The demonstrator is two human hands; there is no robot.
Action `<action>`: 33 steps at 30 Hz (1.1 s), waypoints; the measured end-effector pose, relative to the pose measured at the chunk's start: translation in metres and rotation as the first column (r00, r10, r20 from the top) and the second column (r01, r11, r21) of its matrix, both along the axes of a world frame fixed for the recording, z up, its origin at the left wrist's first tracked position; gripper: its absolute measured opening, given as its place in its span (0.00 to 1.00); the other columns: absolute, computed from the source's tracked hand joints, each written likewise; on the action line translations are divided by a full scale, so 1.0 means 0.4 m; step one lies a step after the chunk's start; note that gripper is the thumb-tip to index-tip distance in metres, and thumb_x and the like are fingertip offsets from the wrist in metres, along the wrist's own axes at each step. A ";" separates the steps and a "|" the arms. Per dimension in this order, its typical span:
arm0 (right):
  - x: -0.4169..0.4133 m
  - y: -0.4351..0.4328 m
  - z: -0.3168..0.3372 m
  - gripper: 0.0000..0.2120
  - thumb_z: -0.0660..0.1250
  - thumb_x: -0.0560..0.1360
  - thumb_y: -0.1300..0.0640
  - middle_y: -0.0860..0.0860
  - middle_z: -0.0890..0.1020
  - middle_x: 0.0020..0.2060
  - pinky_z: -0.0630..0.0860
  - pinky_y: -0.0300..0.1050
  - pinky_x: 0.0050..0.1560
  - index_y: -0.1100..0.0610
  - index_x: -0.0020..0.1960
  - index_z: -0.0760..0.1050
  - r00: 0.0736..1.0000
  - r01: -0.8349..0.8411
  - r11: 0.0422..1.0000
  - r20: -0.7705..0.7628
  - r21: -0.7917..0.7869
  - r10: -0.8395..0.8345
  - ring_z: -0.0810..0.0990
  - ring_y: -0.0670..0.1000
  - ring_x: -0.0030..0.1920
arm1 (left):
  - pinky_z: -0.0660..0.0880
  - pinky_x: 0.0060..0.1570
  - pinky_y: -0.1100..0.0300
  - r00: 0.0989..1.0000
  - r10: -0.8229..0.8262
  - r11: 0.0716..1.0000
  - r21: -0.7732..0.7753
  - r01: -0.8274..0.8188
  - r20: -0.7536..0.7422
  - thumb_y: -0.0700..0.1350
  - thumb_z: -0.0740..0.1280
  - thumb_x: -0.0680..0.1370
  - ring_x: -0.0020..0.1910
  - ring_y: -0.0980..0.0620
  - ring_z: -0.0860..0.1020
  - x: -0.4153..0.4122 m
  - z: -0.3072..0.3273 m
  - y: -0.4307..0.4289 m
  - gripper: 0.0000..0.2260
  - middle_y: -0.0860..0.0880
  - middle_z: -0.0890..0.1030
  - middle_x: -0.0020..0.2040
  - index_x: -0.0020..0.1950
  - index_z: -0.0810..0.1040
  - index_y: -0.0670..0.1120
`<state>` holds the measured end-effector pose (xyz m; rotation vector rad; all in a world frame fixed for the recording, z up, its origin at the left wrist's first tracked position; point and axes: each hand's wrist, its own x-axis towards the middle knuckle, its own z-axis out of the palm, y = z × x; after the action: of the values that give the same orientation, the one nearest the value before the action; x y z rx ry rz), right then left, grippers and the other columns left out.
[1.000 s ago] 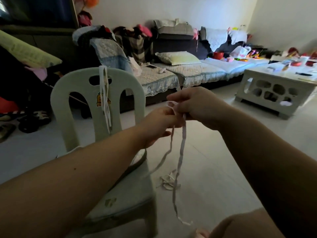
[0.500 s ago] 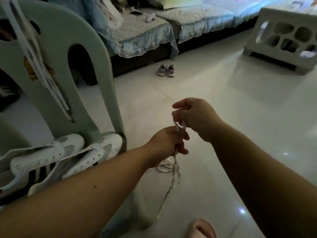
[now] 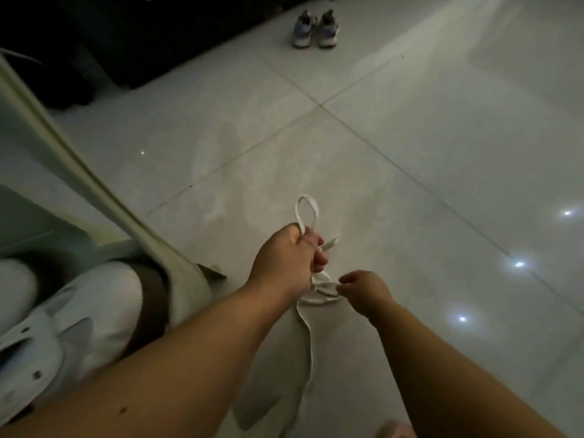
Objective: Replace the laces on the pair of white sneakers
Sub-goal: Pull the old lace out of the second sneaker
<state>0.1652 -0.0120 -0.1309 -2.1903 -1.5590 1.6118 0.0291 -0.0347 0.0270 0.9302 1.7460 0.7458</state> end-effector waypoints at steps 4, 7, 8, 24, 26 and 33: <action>-0.010 0.001 -0.106 0.21 0.66 0.75 0.55 0.55 0.77 0.63 0.69 0.43 0.60 0.51 0.67 0.73 0.993 -0.077 0.996 0.096 0.044 0.072 0.75 0.55 0.63 | 0.75 0.41 0.60 0.999 0.031 0.998 -0.049 -0.030 0.018 0.47 0.57 0.82 0.39 0.52 0.80 0.003 -0.017 0.007 0.12 0.51 0.79 0.34 0.41 0.74 0.49; -0.017 0.001 -0.155 0.15 0.64 0.76 0.53 0.56 0.76 0.55 0.72 0.45 0.52 0.49 0.62 0.75 0.977 -0.140 0.984 0.177 0.107 0.120 0.77 0.58 0.54 | 0.74 0.39 0.64 1.000 -0.003 0.998 -0.065 0.003 -0.006 0.49 0.58 0.82 0.39 0.55 0.79 0.012 -0.023 0.002 0.11 0.53 0.80 0.36 0.43 0.76 0.50; -0.018 -0.001 -0.162 0.12 0.63 0.76 0.53 0.56 0.76 0.52 0.72 0.45 0.49 0.50 0.58 0.76 0.967 -0.179 0.976 0.207 0.124 0.151 0.77 0.57 0.51 | 0.74 0.40 0.64 1.000 -0.019 0.998 -0.068 0.018 -0.010 0.49 0.58 0.81 0.40 0.55 0.79 0.014 -0.025 -0.001 0.11 0.53 0.80 0.36 0.43 0.76 0.51; 0.069 0.069 0.215 0.05 0.72 0.72 0.55 0.45 0.79 0.33 0.72 0.37 0.36 0.53 0.47 0.81 0.962 -0.273 0.891 0.100 0.364 0.253 0.79 0.46 0.38 | 0.72 0.37 0.64 0.997 -0.060 0.997 0.037 0.062 -0.051 0.48 0.57 0.82 0.35 0.54 0.77 0.027 0.026 -0.028 0.13 0.52 0.79 0.35 0.40 0.75 0.50; 0.083 0.070 0.324 0.04 0.72 0.72 0.55 0.45 0.79 0.33 0.71 0.37 0.37 0.53 0.46 0.81 0.952 -0.306 0.852 0.131 0.424 0.277 0.79 0.46 0.39 | 0.72 0.37 0.63 0.998 -0.049 0.996 0.076 0.052 -0.032 0.48 0.57 0.82 0.36 0.54 0.77 0.028 0.073 -0.050 0.12 0.51 0.79 0.36 0.41 0.75 0.49; 0.086 -0.050 0.710 0.05 0.70 0.73 0.48 0.43 0.81 0.36 0.73 0.35 0.35 0.48 0.46 0.82 0.984 -0.139 0.717 0.013 0.683 0.178 0.79 0.43 0.37 | 0.74 0.39 0.62 0.996 -0.084 0.952 0.295 0.079 0.004 0.50 0.55 0.83 0.42 0.56 0.79 0.054 0.308 -0.151 0.12 0.53 0.81 0.41 0.46 0.75 0.51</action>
<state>0.1998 -0.0319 0.1530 -1.6238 -1.9509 0.8620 0.0508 -0.0950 0.1502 1.1857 1.5972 0.9746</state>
